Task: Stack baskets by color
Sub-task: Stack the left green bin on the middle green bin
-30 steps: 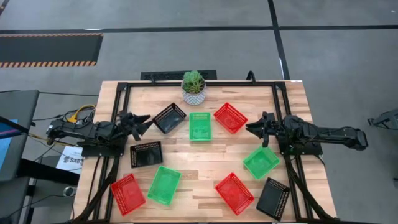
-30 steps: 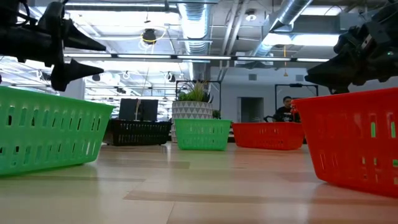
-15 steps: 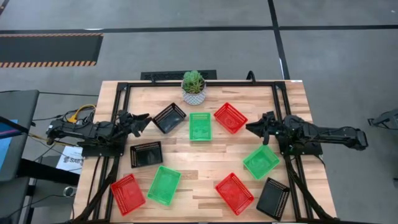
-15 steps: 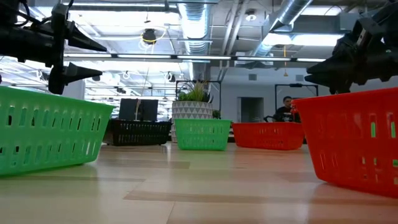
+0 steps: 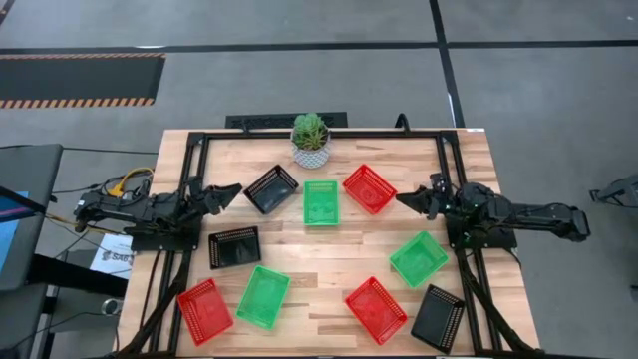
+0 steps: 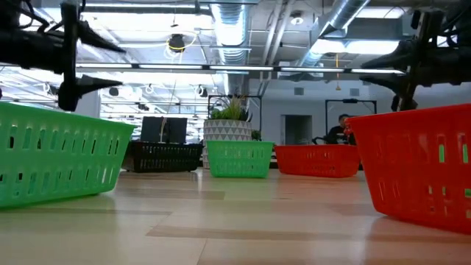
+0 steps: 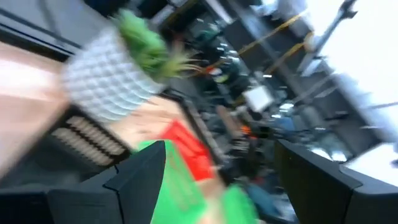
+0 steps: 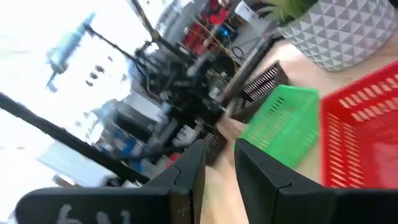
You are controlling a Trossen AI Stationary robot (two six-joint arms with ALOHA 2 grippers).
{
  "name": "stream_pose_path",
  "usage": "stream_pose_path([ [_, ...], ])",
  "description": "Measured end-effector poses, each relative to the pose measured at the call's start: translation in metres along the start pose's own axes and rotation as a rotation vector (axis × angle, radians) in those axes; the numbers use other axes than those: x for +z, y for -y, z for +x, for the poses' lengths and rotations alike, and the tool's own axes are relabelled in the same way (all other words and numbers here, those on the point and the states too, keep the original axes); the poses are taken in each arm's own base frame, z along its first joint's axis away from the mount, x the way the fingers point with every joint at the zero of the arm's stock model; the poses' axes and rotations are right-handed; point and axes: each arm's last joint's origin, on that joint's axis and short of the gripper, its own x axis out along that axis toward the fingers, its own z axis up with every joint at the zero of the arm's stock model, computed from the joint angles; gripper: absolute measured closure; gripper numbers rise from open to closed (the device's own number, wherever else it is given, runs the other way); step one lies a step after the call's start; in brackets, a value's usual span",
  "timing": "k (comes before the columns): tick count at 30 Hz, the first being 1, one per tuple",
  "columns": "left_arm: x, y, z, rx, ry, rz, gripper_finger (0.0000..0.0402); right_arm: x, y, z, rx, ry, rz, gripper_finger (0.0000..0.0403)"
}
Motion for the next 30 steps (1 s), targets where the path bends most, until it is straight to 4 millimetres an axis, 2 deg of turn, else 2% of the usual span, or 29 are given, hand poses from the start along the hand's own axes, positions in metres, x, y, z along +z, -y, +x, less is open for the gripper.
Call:
stream_pose_path([
  [3, 0.006, 0.01, -0.001, -0.118, 0.016, -0.071, 0.0116, 0.01, -0.012, -0.001, 0.121, 0.1, 0.031, 0.0294],
  [6, 0.016, 0.023, -0.003, -0.251, 0.076, -0.125, 0.0116, 0.026, -0.031, -0.004, 0.181, 0.176, -0.06, 0.0294],
  [9, 0.031, 0.038, -0.009, -0.368, 0.129, -0.154, 0.0116, 0.046, -0.06, -0.009, 0.167, 0.219, -0.176, 0.0294],
  [13, 0.057, 0.066, -0.016, -0.427, 0.165, -0.127, 0.0116, 0.071, -0.094, -0.007, 0.0, 0.097, -0.297, 0.0294],
  [17, 0.077, 0.096, -0.014, -0.359, 0.111, -0.025, 0.0116, 0.087, -0.122, 0.005, -0.224, -0.157, -0.327, 0.0294],
  [23, 0.089, 0.136, 0.0, -0.139, -0.156, 0.074, 0.0116, 0.087, -0.149, 0.034, -0.465, -0.565, -0.315, 0.0294],
  [25, 0.089, 0.147, 0.004, -0.085, -0.314, 0.074, 0.0116, 0.082, -0.159, 0.047, -0.476, -0.672, -0.314, 0.0294],
  [30, 0.077, 0.165, 0.013, 0.032, -0.805, 0.059, 0.0116, 0.053, -0.17, 0.076, -0.482, -0.894, -0.387, 0.0294],
])
